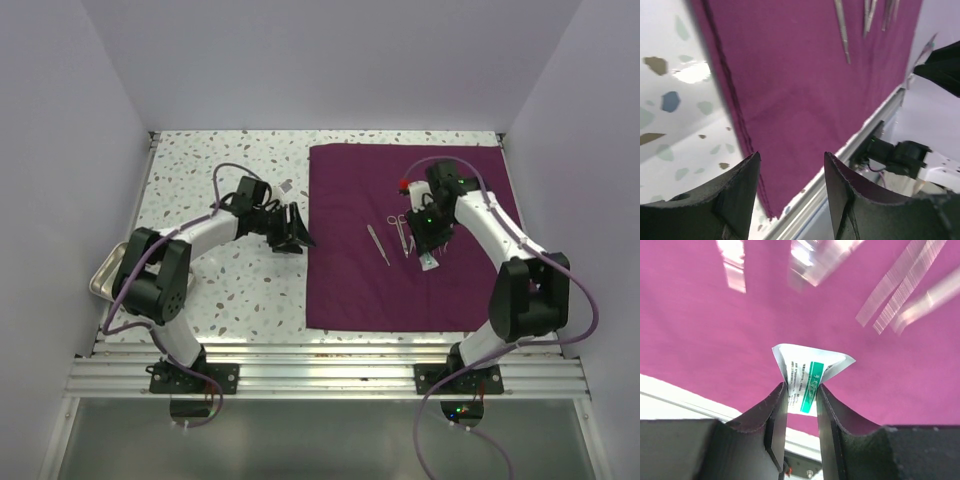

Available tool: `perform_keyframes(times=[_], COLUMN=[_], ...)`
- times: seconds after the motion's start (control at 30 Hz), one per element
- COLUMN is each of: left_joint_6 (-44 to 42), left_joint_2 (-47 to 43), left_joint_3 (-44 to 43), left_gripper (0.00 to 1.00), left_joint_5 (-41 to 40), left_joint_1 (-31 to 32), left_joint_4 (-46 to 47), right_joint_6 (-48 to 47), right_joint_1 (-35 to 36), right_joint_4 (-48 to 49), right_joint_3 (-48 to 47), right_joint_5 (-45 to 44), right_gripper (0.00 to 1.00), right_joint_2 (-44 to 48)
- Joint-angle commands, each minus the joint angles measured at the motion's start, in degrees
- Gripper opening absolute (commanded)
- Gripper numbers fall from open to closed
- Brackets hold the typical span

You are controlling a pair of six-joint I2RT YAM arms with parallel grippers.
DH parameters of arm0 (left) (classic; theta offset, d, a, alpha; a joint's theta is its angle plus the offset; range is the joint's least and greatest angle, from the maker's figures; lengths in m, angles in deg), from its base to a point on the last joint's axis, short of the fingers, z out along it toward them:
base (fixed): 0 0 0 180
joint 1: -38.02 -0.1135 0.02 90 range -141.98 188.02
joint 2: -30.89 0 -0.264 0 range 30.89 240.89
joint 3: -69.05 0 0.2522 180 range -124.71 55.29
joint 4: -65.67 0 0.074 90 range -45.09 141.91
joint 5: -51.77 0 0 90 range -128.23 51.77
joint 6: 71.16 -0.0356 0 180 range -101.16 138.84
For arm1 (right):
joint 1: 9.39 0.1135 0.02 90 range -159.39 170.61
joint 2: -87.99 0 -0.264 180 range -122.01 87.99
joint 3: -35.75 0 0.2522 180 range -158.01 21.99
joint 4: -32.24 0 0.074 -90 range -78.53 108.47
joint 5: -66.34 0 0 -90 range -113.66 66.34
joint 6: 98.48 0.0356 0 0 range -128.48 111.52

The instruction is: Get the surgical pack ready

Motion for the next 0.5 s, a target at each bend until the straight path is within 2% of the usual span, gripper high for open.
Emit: perform_keyframes(times=[0.0,0.2,0.3,0.47], left_joint_6=[5.7,11.5,15.5,18.8], left_joint_2=[-3.5,-5.5,-6.9,-8.0], left_joint_3=[1.0,1.7,3.0,4.0], left_gripper=[0.57,0.57,0.57,0.56], left_joint_5=[8.4,11.2,12.3,11.8], left_joint_1=[0.2,1.1,2.4,5.2], left_joint_4=[8.5,13.4,18.0,19.9], right_joint_6=[2.8,2.1,3.2,5.7], right_joint_1=[7.8,22.0,27.6,34.3], right_joint_4=[-3.0,-3.6,-1.9,1.0], right_joint_3=[-5.4,-11.4,-12.9,-13.3], right_joint_5=[3.5,5.3,6.3,7.4], right_gripper=[0.31,0.31,0.32,0.32], right_joint_2=[0.9,-1.8,-1.2,0.5])
